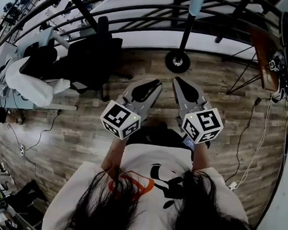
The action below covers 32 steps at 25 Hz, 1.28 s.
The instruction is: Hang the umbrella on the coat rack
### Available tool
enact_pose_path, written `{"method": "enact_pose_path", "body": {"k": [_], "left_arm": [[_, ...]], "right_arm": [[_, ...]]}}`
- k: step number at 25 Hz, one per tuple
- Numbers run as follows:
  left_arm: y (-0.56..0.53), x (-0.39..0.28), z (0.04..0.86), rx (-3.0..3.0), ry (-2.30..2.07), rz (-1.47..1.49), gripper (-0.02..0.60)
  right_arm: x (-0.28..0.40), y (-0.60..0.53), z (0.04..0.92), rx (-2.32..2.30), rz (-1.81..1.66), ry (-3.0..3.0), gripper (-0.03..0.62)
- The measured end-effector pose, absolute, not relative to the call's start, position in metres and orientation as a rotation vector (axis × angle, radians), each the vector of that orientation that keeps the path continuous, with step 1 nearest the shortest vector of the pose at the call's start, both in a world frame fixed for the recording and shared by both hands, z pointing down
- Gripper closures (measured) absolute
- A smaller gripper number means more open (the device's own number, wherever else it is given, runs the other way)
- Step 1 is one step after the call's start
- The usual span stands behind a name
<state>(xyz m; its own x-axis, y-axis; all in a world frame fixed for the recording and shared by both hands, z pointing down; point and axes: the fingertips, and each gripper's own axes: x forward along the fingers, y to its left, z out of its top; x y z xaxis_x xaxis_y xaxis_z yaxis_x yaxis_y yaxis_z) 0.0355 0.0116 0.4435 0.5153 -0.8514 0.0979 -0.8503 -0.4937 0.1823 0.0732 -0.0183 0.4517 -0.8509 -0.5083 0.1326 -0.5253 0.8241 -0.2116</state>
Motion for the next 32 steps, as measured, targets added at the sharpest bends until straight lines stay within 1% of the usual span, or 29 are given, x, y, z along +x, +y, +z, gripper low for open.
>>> {"method": "enact_pose_path", "body": {"k": [7,16,19,21,25,32], "left_arm": [[0.061,0.022,0.443,2.567,-1.453,0.045,0.537],[0.158,-0.019,0.457,2.517,-1.469,0.045,0.537],[0.183,-0.028,0.456,2.514,-1.480,0.030,0.537],[0.197,-0.031,0.454,2.519,-1.483,0.018,0.537],[0.219,-0.030,0.454,2.529,-1.473,0.000,0.537],[0.242,-0.014,0.457,2.541,-1.438,-0.015,0.537]], "right_arm": [[0.053,0.023,0.452,0.834,0.408,-2.953,0.589],[0.014,0.114,0.464,0.811,0.495,-2.952,0.589],[0.007,0.143,0.463,0.797,0.503,-2.962,0.574],[0.005,0.160,0.461,0.790,0.492,-2.965,0.546],[0.006,0.186,0.462,0.788,0.466,-2.960,0.528],[0.023,0.214,0.467,0.805,0.449,-2.937,0.528]]}}
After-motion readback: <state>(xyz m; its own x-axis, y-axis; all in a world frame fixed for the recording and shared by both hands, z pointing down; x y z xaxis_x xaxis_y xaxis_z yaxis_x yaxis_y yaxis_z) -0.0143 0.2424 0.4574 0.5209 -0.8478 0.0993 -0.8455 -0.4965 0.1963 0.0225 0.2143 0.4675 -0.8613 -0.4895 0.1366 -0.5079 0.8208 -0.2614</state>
